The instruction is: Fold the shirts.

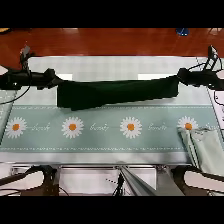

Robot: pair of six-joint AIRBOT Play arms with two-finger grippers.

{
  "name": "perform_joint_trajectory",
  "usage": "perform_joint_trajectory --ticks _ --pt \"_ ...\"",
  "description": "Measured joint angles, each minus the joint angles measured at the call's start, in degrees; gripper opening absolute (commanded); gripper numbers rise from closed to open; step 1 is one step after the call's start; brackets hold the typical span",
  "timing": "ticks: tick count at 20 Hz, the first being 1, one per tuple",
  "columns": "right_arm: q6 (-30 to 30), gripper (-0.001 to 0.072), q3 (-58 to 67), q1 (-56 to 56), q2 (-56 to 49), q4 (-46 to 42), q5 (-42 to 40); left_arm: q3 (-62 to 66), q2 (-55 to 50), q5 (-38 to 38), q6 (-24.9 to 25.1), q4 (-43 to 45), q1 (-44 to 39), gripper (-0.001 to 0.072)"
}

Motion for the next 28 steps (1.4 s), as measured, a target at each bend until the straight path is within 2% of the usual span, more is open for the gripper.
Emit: perform_joint_trajectory --ticks 7,8,9,10,11,12,13,14,15,18,20,22,28 --pt "0.2 0.0032 0.1 0.7 -6.0 1.2 -6.3 10.6 -14.3 -0.4 0.0 -2.7 -1.1 0.0033" --pt "0.2 0.0035 0.1 0.7 -6.7 1.2 -6.7 11.3 -15.7 -0.3 0.0 -2.9 -1.0 0.0054" --pt "0.3 0.0091 0.1 0.8 -7.2 1.1 -6.8 11.8 -17.0 -0.4 0.0 -3.0 -0.9 0.0068" --pt "0.2 0.0196 0.1 0.8 -7.6 1.0 -7.0 12.1 -18.1 -0.5 0.0 -3.0 -0.8 0.007" --pt "0.2 0.0305 0.1 0.8 -7.9 0.9 -7.1 12.3 -19.0 -1.0 0.0 -3.1 -0.5 0.0114" --pt "-0.3 0.0382 0.3 0.7 -8.0 0.8 -7.1 12.5 -19.6 -1.8 0.0 -3.1 -0.2 0.0296" --pt "-1.0 0.0384 0.7 0.5 -8.0 0.5 -6.7 12.7 -20.1 -3.0 0.0 -3.2 0.1 0.0386" --pt "-1.5 0.0388 1.4 0.2 -7.7 -0.2 -5.8 12.7 -20.3 -4.0 -0.1 -3.2 0.4 0.0385" --pt "-1.9 0.0474 2.5 -0.3 -7.3 -1.6 -4.5 12.8 -20.5 -5.5 0.0 -3.3 0.8 0.0386" --pt "-1.7 0.0587 7.0 -2.6 -5.7 -9.6 1.4 12.9 -20.4 -9.3 0.0 -3.2 2.1 0.0385" --pt "0.4 0.0588 9.7 -5.2 -5.3 -14.3 5.7 13.0 -20.3 -11.6 0.0 -3.3 2.5 0.0385" --pt "1.9 0.0594 11.1 -8.5 -5.6 -14.9 9.5 13.0 -20.2 -13.3 0.1 -3.3 2.7 0.0385" --pt "2.0 0.0594 12.4 -14.6 -13.3 -3.0 20.9 13.0 -20.2 -15.4 0.4 -3.3 2.4 0.0385"
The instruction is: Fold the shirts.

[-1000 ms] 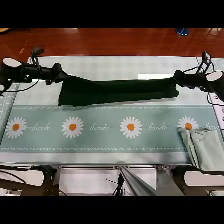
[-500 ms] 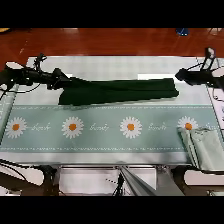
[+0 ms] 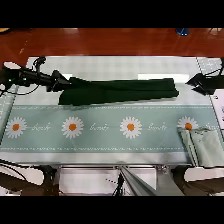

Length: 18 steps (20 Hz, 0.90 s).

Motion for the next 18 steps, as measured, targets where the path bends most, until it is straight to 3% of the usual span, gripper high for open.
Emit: perform_joint_trajectory --ticks 6,7,9,11,15,18 --pt "-0.3 0.0581 0.2 4.5 -7.0 6.2 -0.1 0.0 0.1 -0.4 0.6 0.0 -0.3 0.0385" --pt "-0.3 0.0457 0.3 5.8 -7.6 7.1 -1.2 0.0 0.2 -0.4 0.8 -0.1 -0.4 0.0384" --pt "-0.3 0.0028 0.2 8.6 -8.6 7.2 -4.4 0.0 0.2 -0.4 1.0 -0.5 -0.5 0.0379" --pt "-0.5 0.0031 0.2 10.5 -8.3 7.1 -6.8 0.0 0.3 -0.6 1.4 -1.3 -0.6 0.0284" --pt "-2.5 0.003 0.2 11.5 -2.4 7.7 -7.8 1.3 2.0 -1.1 1.8 -2.8 -1.0 0.0029" --pt "-3.7 0.003 0.2 11.8 5.7 6.2 -4.8 3.3 4.9 -1.2 2.3 -3.3 -2.9 0.0028"
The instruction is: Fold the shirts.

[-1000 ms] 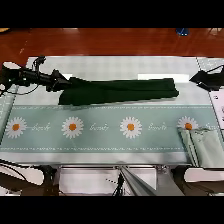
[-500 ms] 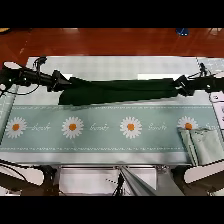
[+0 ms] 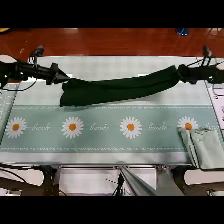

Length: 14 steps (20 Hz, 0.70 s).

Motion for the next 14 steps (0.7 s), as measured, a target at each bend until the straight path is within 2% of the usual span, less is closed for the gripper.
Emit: perform_joint_trajectory --ticks 3,6,14 --pt "0.8 0.003 0.0 1.0 9.1 -2.8 4.4 1.5 2.7 0.1 0.2 -1.2 -4.3 0.0029" --pt "4.5 0.003 0.0 2.9 18.0 -7.4 9.5 2.0 3.7 2.4 0.0 -3.5 -11.3 0.0029" --pt "16.3 0.003 0.0 6.9 39.0 -18.8 23.8 2.3 0.8 14.2 -2.5 -5.3 -33.9 0.0029"
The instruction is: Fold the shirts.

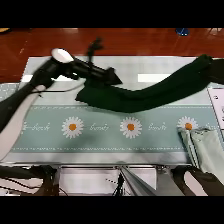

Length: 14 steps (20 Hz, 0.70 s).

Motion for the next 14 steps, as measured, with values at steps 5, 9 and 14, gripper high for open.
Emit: perform_joint_trajectory --ticks 5,9,14 --pt "5.1 0.003 0.0 0.4 8.2 -3.2 6.8 0.0 -5.3 3.7 -1.4 -1.0 -11.5 0.0029" --pt "7.9 0.003 0.0 0.4 12.3 -4.2 9.9 0.0 -10.1 7.2 -1.6 -5.9 -19.0 0.0029" --pt "9.2 0.003 0.0 0.4 13.9 -4.9 10.9 0.0 -15.1 9.7 -0.8 -14.5 -25.9 0.0026"
